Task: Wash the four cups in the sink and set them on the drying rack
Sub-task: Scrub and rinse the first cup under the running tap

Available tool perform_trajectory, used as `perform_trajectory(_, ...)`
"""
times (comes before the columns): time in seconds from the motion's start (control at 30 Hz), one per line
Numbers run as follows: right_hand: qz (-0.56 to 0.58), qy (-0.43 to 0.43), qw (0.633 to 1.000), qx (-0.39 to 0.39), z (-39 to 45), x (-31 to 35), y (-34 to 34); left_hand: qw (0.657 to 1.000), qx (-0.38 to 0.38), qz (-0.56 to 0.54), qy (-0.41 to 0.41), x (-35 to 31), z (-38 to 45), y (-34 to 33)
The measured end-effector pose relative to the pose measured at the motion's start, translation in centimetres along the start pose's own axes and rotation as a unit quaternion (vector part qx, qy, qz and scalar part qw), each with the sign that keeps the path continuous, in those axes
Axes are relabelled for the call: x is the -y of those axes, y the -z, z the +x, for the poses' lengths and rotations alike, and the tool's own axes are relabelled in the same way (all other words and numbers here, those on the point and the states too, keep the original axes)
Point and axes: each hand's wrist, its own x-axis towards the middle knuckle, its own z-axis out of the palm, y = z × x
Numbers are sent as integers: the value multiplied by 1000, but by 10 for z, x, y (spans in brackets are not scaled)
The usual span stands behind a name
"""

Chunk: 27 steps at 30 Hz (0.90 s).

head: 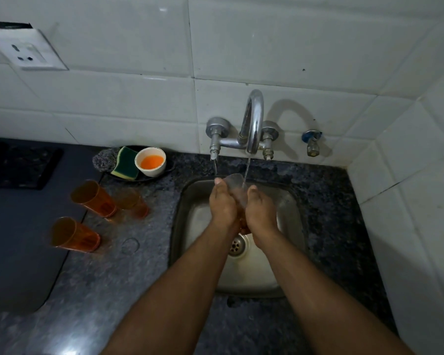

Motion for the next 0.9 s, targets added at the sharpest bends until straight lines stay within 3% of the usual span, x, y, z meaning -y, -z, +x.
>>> perform_trajectory(0.13, -27, 24, 996, 80, -4, 9, 7, 999, 22, 37, 9, 3, -1, 0)
perform_trajectory(0.2, -54, 32, 994, 85, -1, 9, 8, 997, 49, 64, -7, 1, 0, -1)
perform_trajectory(0.3, 20, -106, 990, 88, 7, 16, 10, 992, 71, 100, -42, -4, 0, 2)
perform_trajectory(0.37, 28, -150, 982, 111, 10, 19, 13, 993, 59, 88, -44, -3, -2, 3)
perform_trajectory(0.53, -26, -82, 993, 85, 14, 21, 2, 992, 59, 90, -63, 2, -4, -9)
perform_trajectory(0.67, 73, -148, 984, 68, 25, 23, -3, 985, 54, 108, -125, -5, 2, -11)
perform_trajectory(0.73, 95, -173, 977, 80, 25, 21, -2, 987, 48, 109, -112, -6, 4, -10)
perform_trajectory(0.9, 64, -121, 988, 75, 13, 10, -4, 985, 100, 138, -41, -5, 5, -6)
